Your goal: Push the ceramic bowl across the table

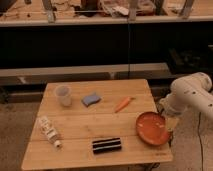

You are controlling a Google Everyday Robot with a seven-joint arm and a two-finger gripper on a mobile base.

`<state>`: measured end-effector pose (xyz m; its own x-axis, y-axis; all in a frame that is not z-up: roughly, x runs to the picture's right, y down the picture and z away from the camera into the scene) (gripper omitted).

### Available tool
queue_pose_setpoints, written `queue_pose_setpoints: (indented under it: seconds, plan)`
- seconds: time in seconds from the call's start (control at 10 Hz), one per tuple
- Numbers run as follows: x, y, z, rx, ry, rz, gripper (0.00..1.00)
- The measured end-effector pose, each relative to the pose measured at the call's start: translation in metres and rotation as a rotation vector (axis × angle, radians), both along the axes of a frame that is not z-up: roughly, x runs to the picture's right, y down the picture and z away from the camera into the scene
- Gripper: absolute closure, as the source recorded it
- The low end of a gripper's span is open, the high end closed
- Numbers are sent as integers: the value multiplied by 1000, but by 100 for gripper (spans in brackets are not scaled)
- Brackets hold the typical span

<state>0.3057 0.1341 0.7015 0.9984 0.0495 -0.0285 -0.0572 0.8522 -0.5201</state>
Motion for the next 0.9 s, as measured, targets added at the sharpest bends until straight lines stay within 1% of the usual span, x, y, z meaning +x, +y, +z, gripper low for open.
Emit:
queue_pose_setpoints:
  seconds: [0.2, 0.9]
  plan:
    - [4, 6, 4, 8, 0, 0, 20]
    - [5, 19, 14, 17, -14, -4, 20]
